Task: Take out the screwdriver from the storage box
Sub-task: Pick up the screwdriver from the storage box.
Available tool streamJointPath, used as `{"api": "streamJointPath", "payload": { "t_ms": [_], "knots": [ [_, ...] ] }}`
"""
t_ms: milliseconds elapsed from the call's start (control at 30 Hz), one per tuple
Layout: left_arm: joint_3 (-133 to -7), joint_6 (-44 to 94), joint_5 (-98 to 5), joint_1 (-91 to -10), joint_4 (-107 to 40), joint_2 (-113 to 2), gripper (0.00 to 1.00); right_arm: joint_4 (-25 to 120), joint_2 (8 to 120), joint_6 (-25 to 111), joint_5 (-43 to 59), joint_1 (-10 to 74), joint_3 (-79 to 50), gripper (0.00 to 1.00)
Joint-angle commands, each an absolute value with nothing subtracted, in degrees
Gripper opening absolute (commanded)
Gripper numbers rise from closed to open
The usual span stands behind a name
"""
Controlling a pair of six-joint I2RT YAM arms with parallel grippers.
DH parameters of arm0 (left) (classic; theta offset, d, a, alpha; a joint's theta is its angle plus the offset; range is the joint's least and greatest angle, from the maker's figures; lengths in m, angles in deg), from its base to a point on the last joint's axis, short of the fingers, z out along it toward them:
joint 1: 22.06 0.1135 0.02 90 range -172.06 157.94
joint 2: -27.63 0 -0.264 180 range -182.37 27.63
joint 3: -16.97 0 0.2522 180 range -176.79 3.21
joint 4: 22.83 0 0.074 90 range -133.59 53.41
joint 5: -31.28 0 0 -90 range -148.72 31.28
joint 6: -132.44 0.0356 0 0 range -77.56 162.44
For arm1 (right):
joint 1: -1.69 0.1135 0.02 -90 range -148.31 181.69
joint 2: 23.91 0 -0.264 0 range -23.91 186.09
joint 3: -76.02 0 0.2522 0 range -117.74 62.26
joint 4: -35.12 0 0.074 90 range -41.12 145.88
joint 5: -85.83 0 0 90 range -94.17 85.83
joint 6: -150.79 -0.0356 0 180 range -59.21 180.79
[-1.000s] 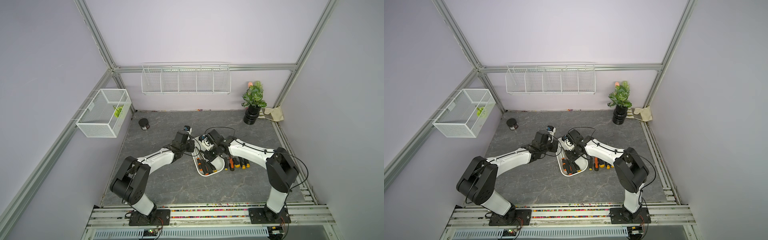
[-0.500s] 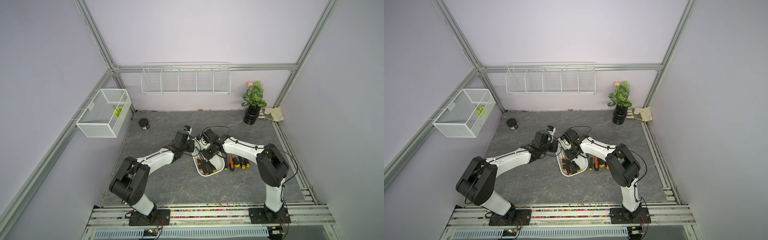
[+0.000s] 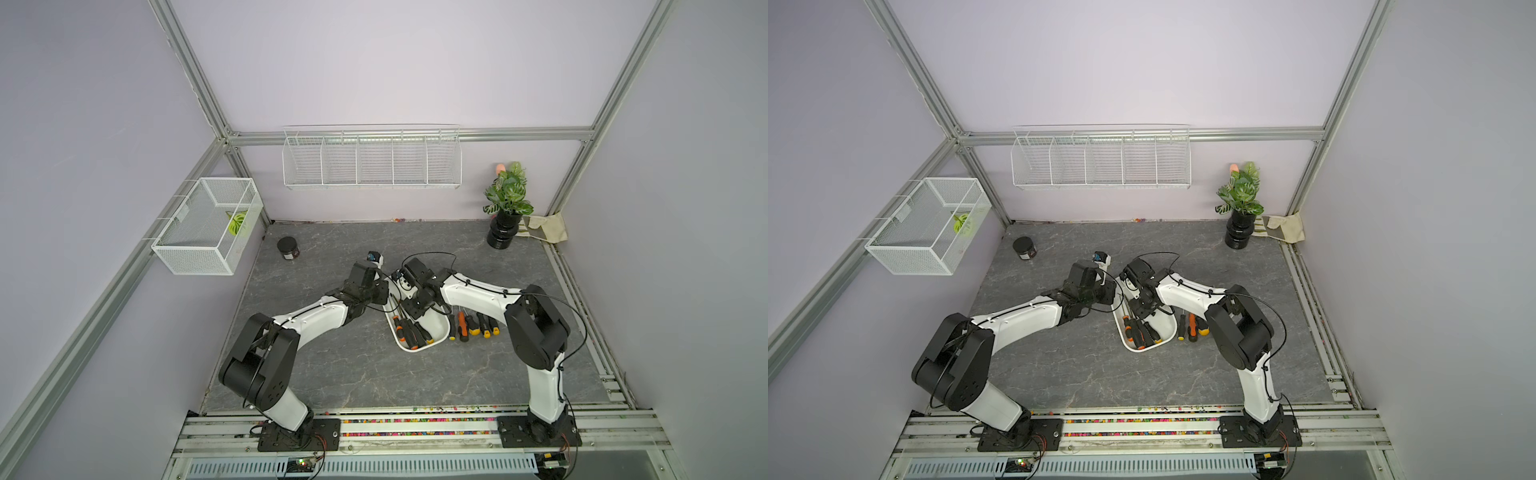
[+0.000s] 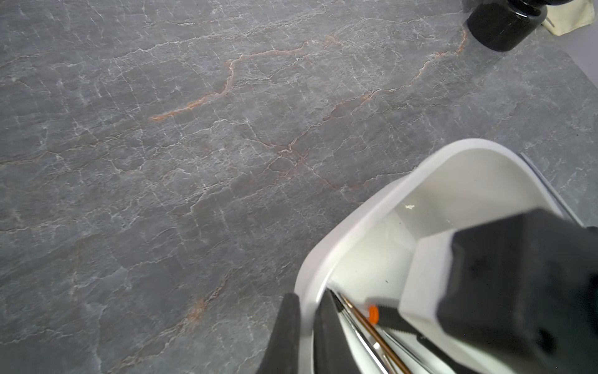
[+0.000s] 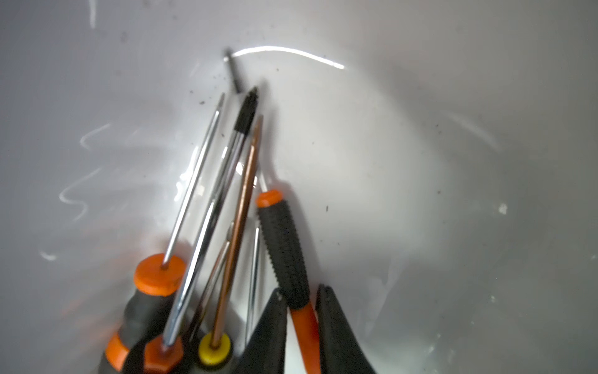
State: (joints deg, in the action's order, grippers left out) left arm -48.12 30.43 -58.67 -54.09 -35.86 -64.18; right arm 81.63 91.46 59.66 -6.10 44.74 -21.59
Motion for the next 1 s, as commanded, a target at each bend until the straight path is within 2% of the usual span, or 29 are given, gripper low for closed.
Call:
{"api": "streamJointPath", "payload": {
  "t_ms": [0, 333, 967],
  "knots": [
    [-50.01, 31.36, -58.81, -54.07, -35.04, -63.16, 0.00, 83.69, 93.65, 59.89, -7.68, 44.72, -21.85, 0.14],
    [-49.84, 31.43, -58.91, -54.07, -35.10, -63.25, 0.00, 83.65, 90.12, 59.85, -6.98, 44.69, -20.63, 0.00],
    [-49.13, 30.96, -59.07, -54.10, -34.42, -63.28, 0.00, 88.52, 77.91, 54.56, -5.55, 42.33, -16.20, 0.00]
  ]
}}
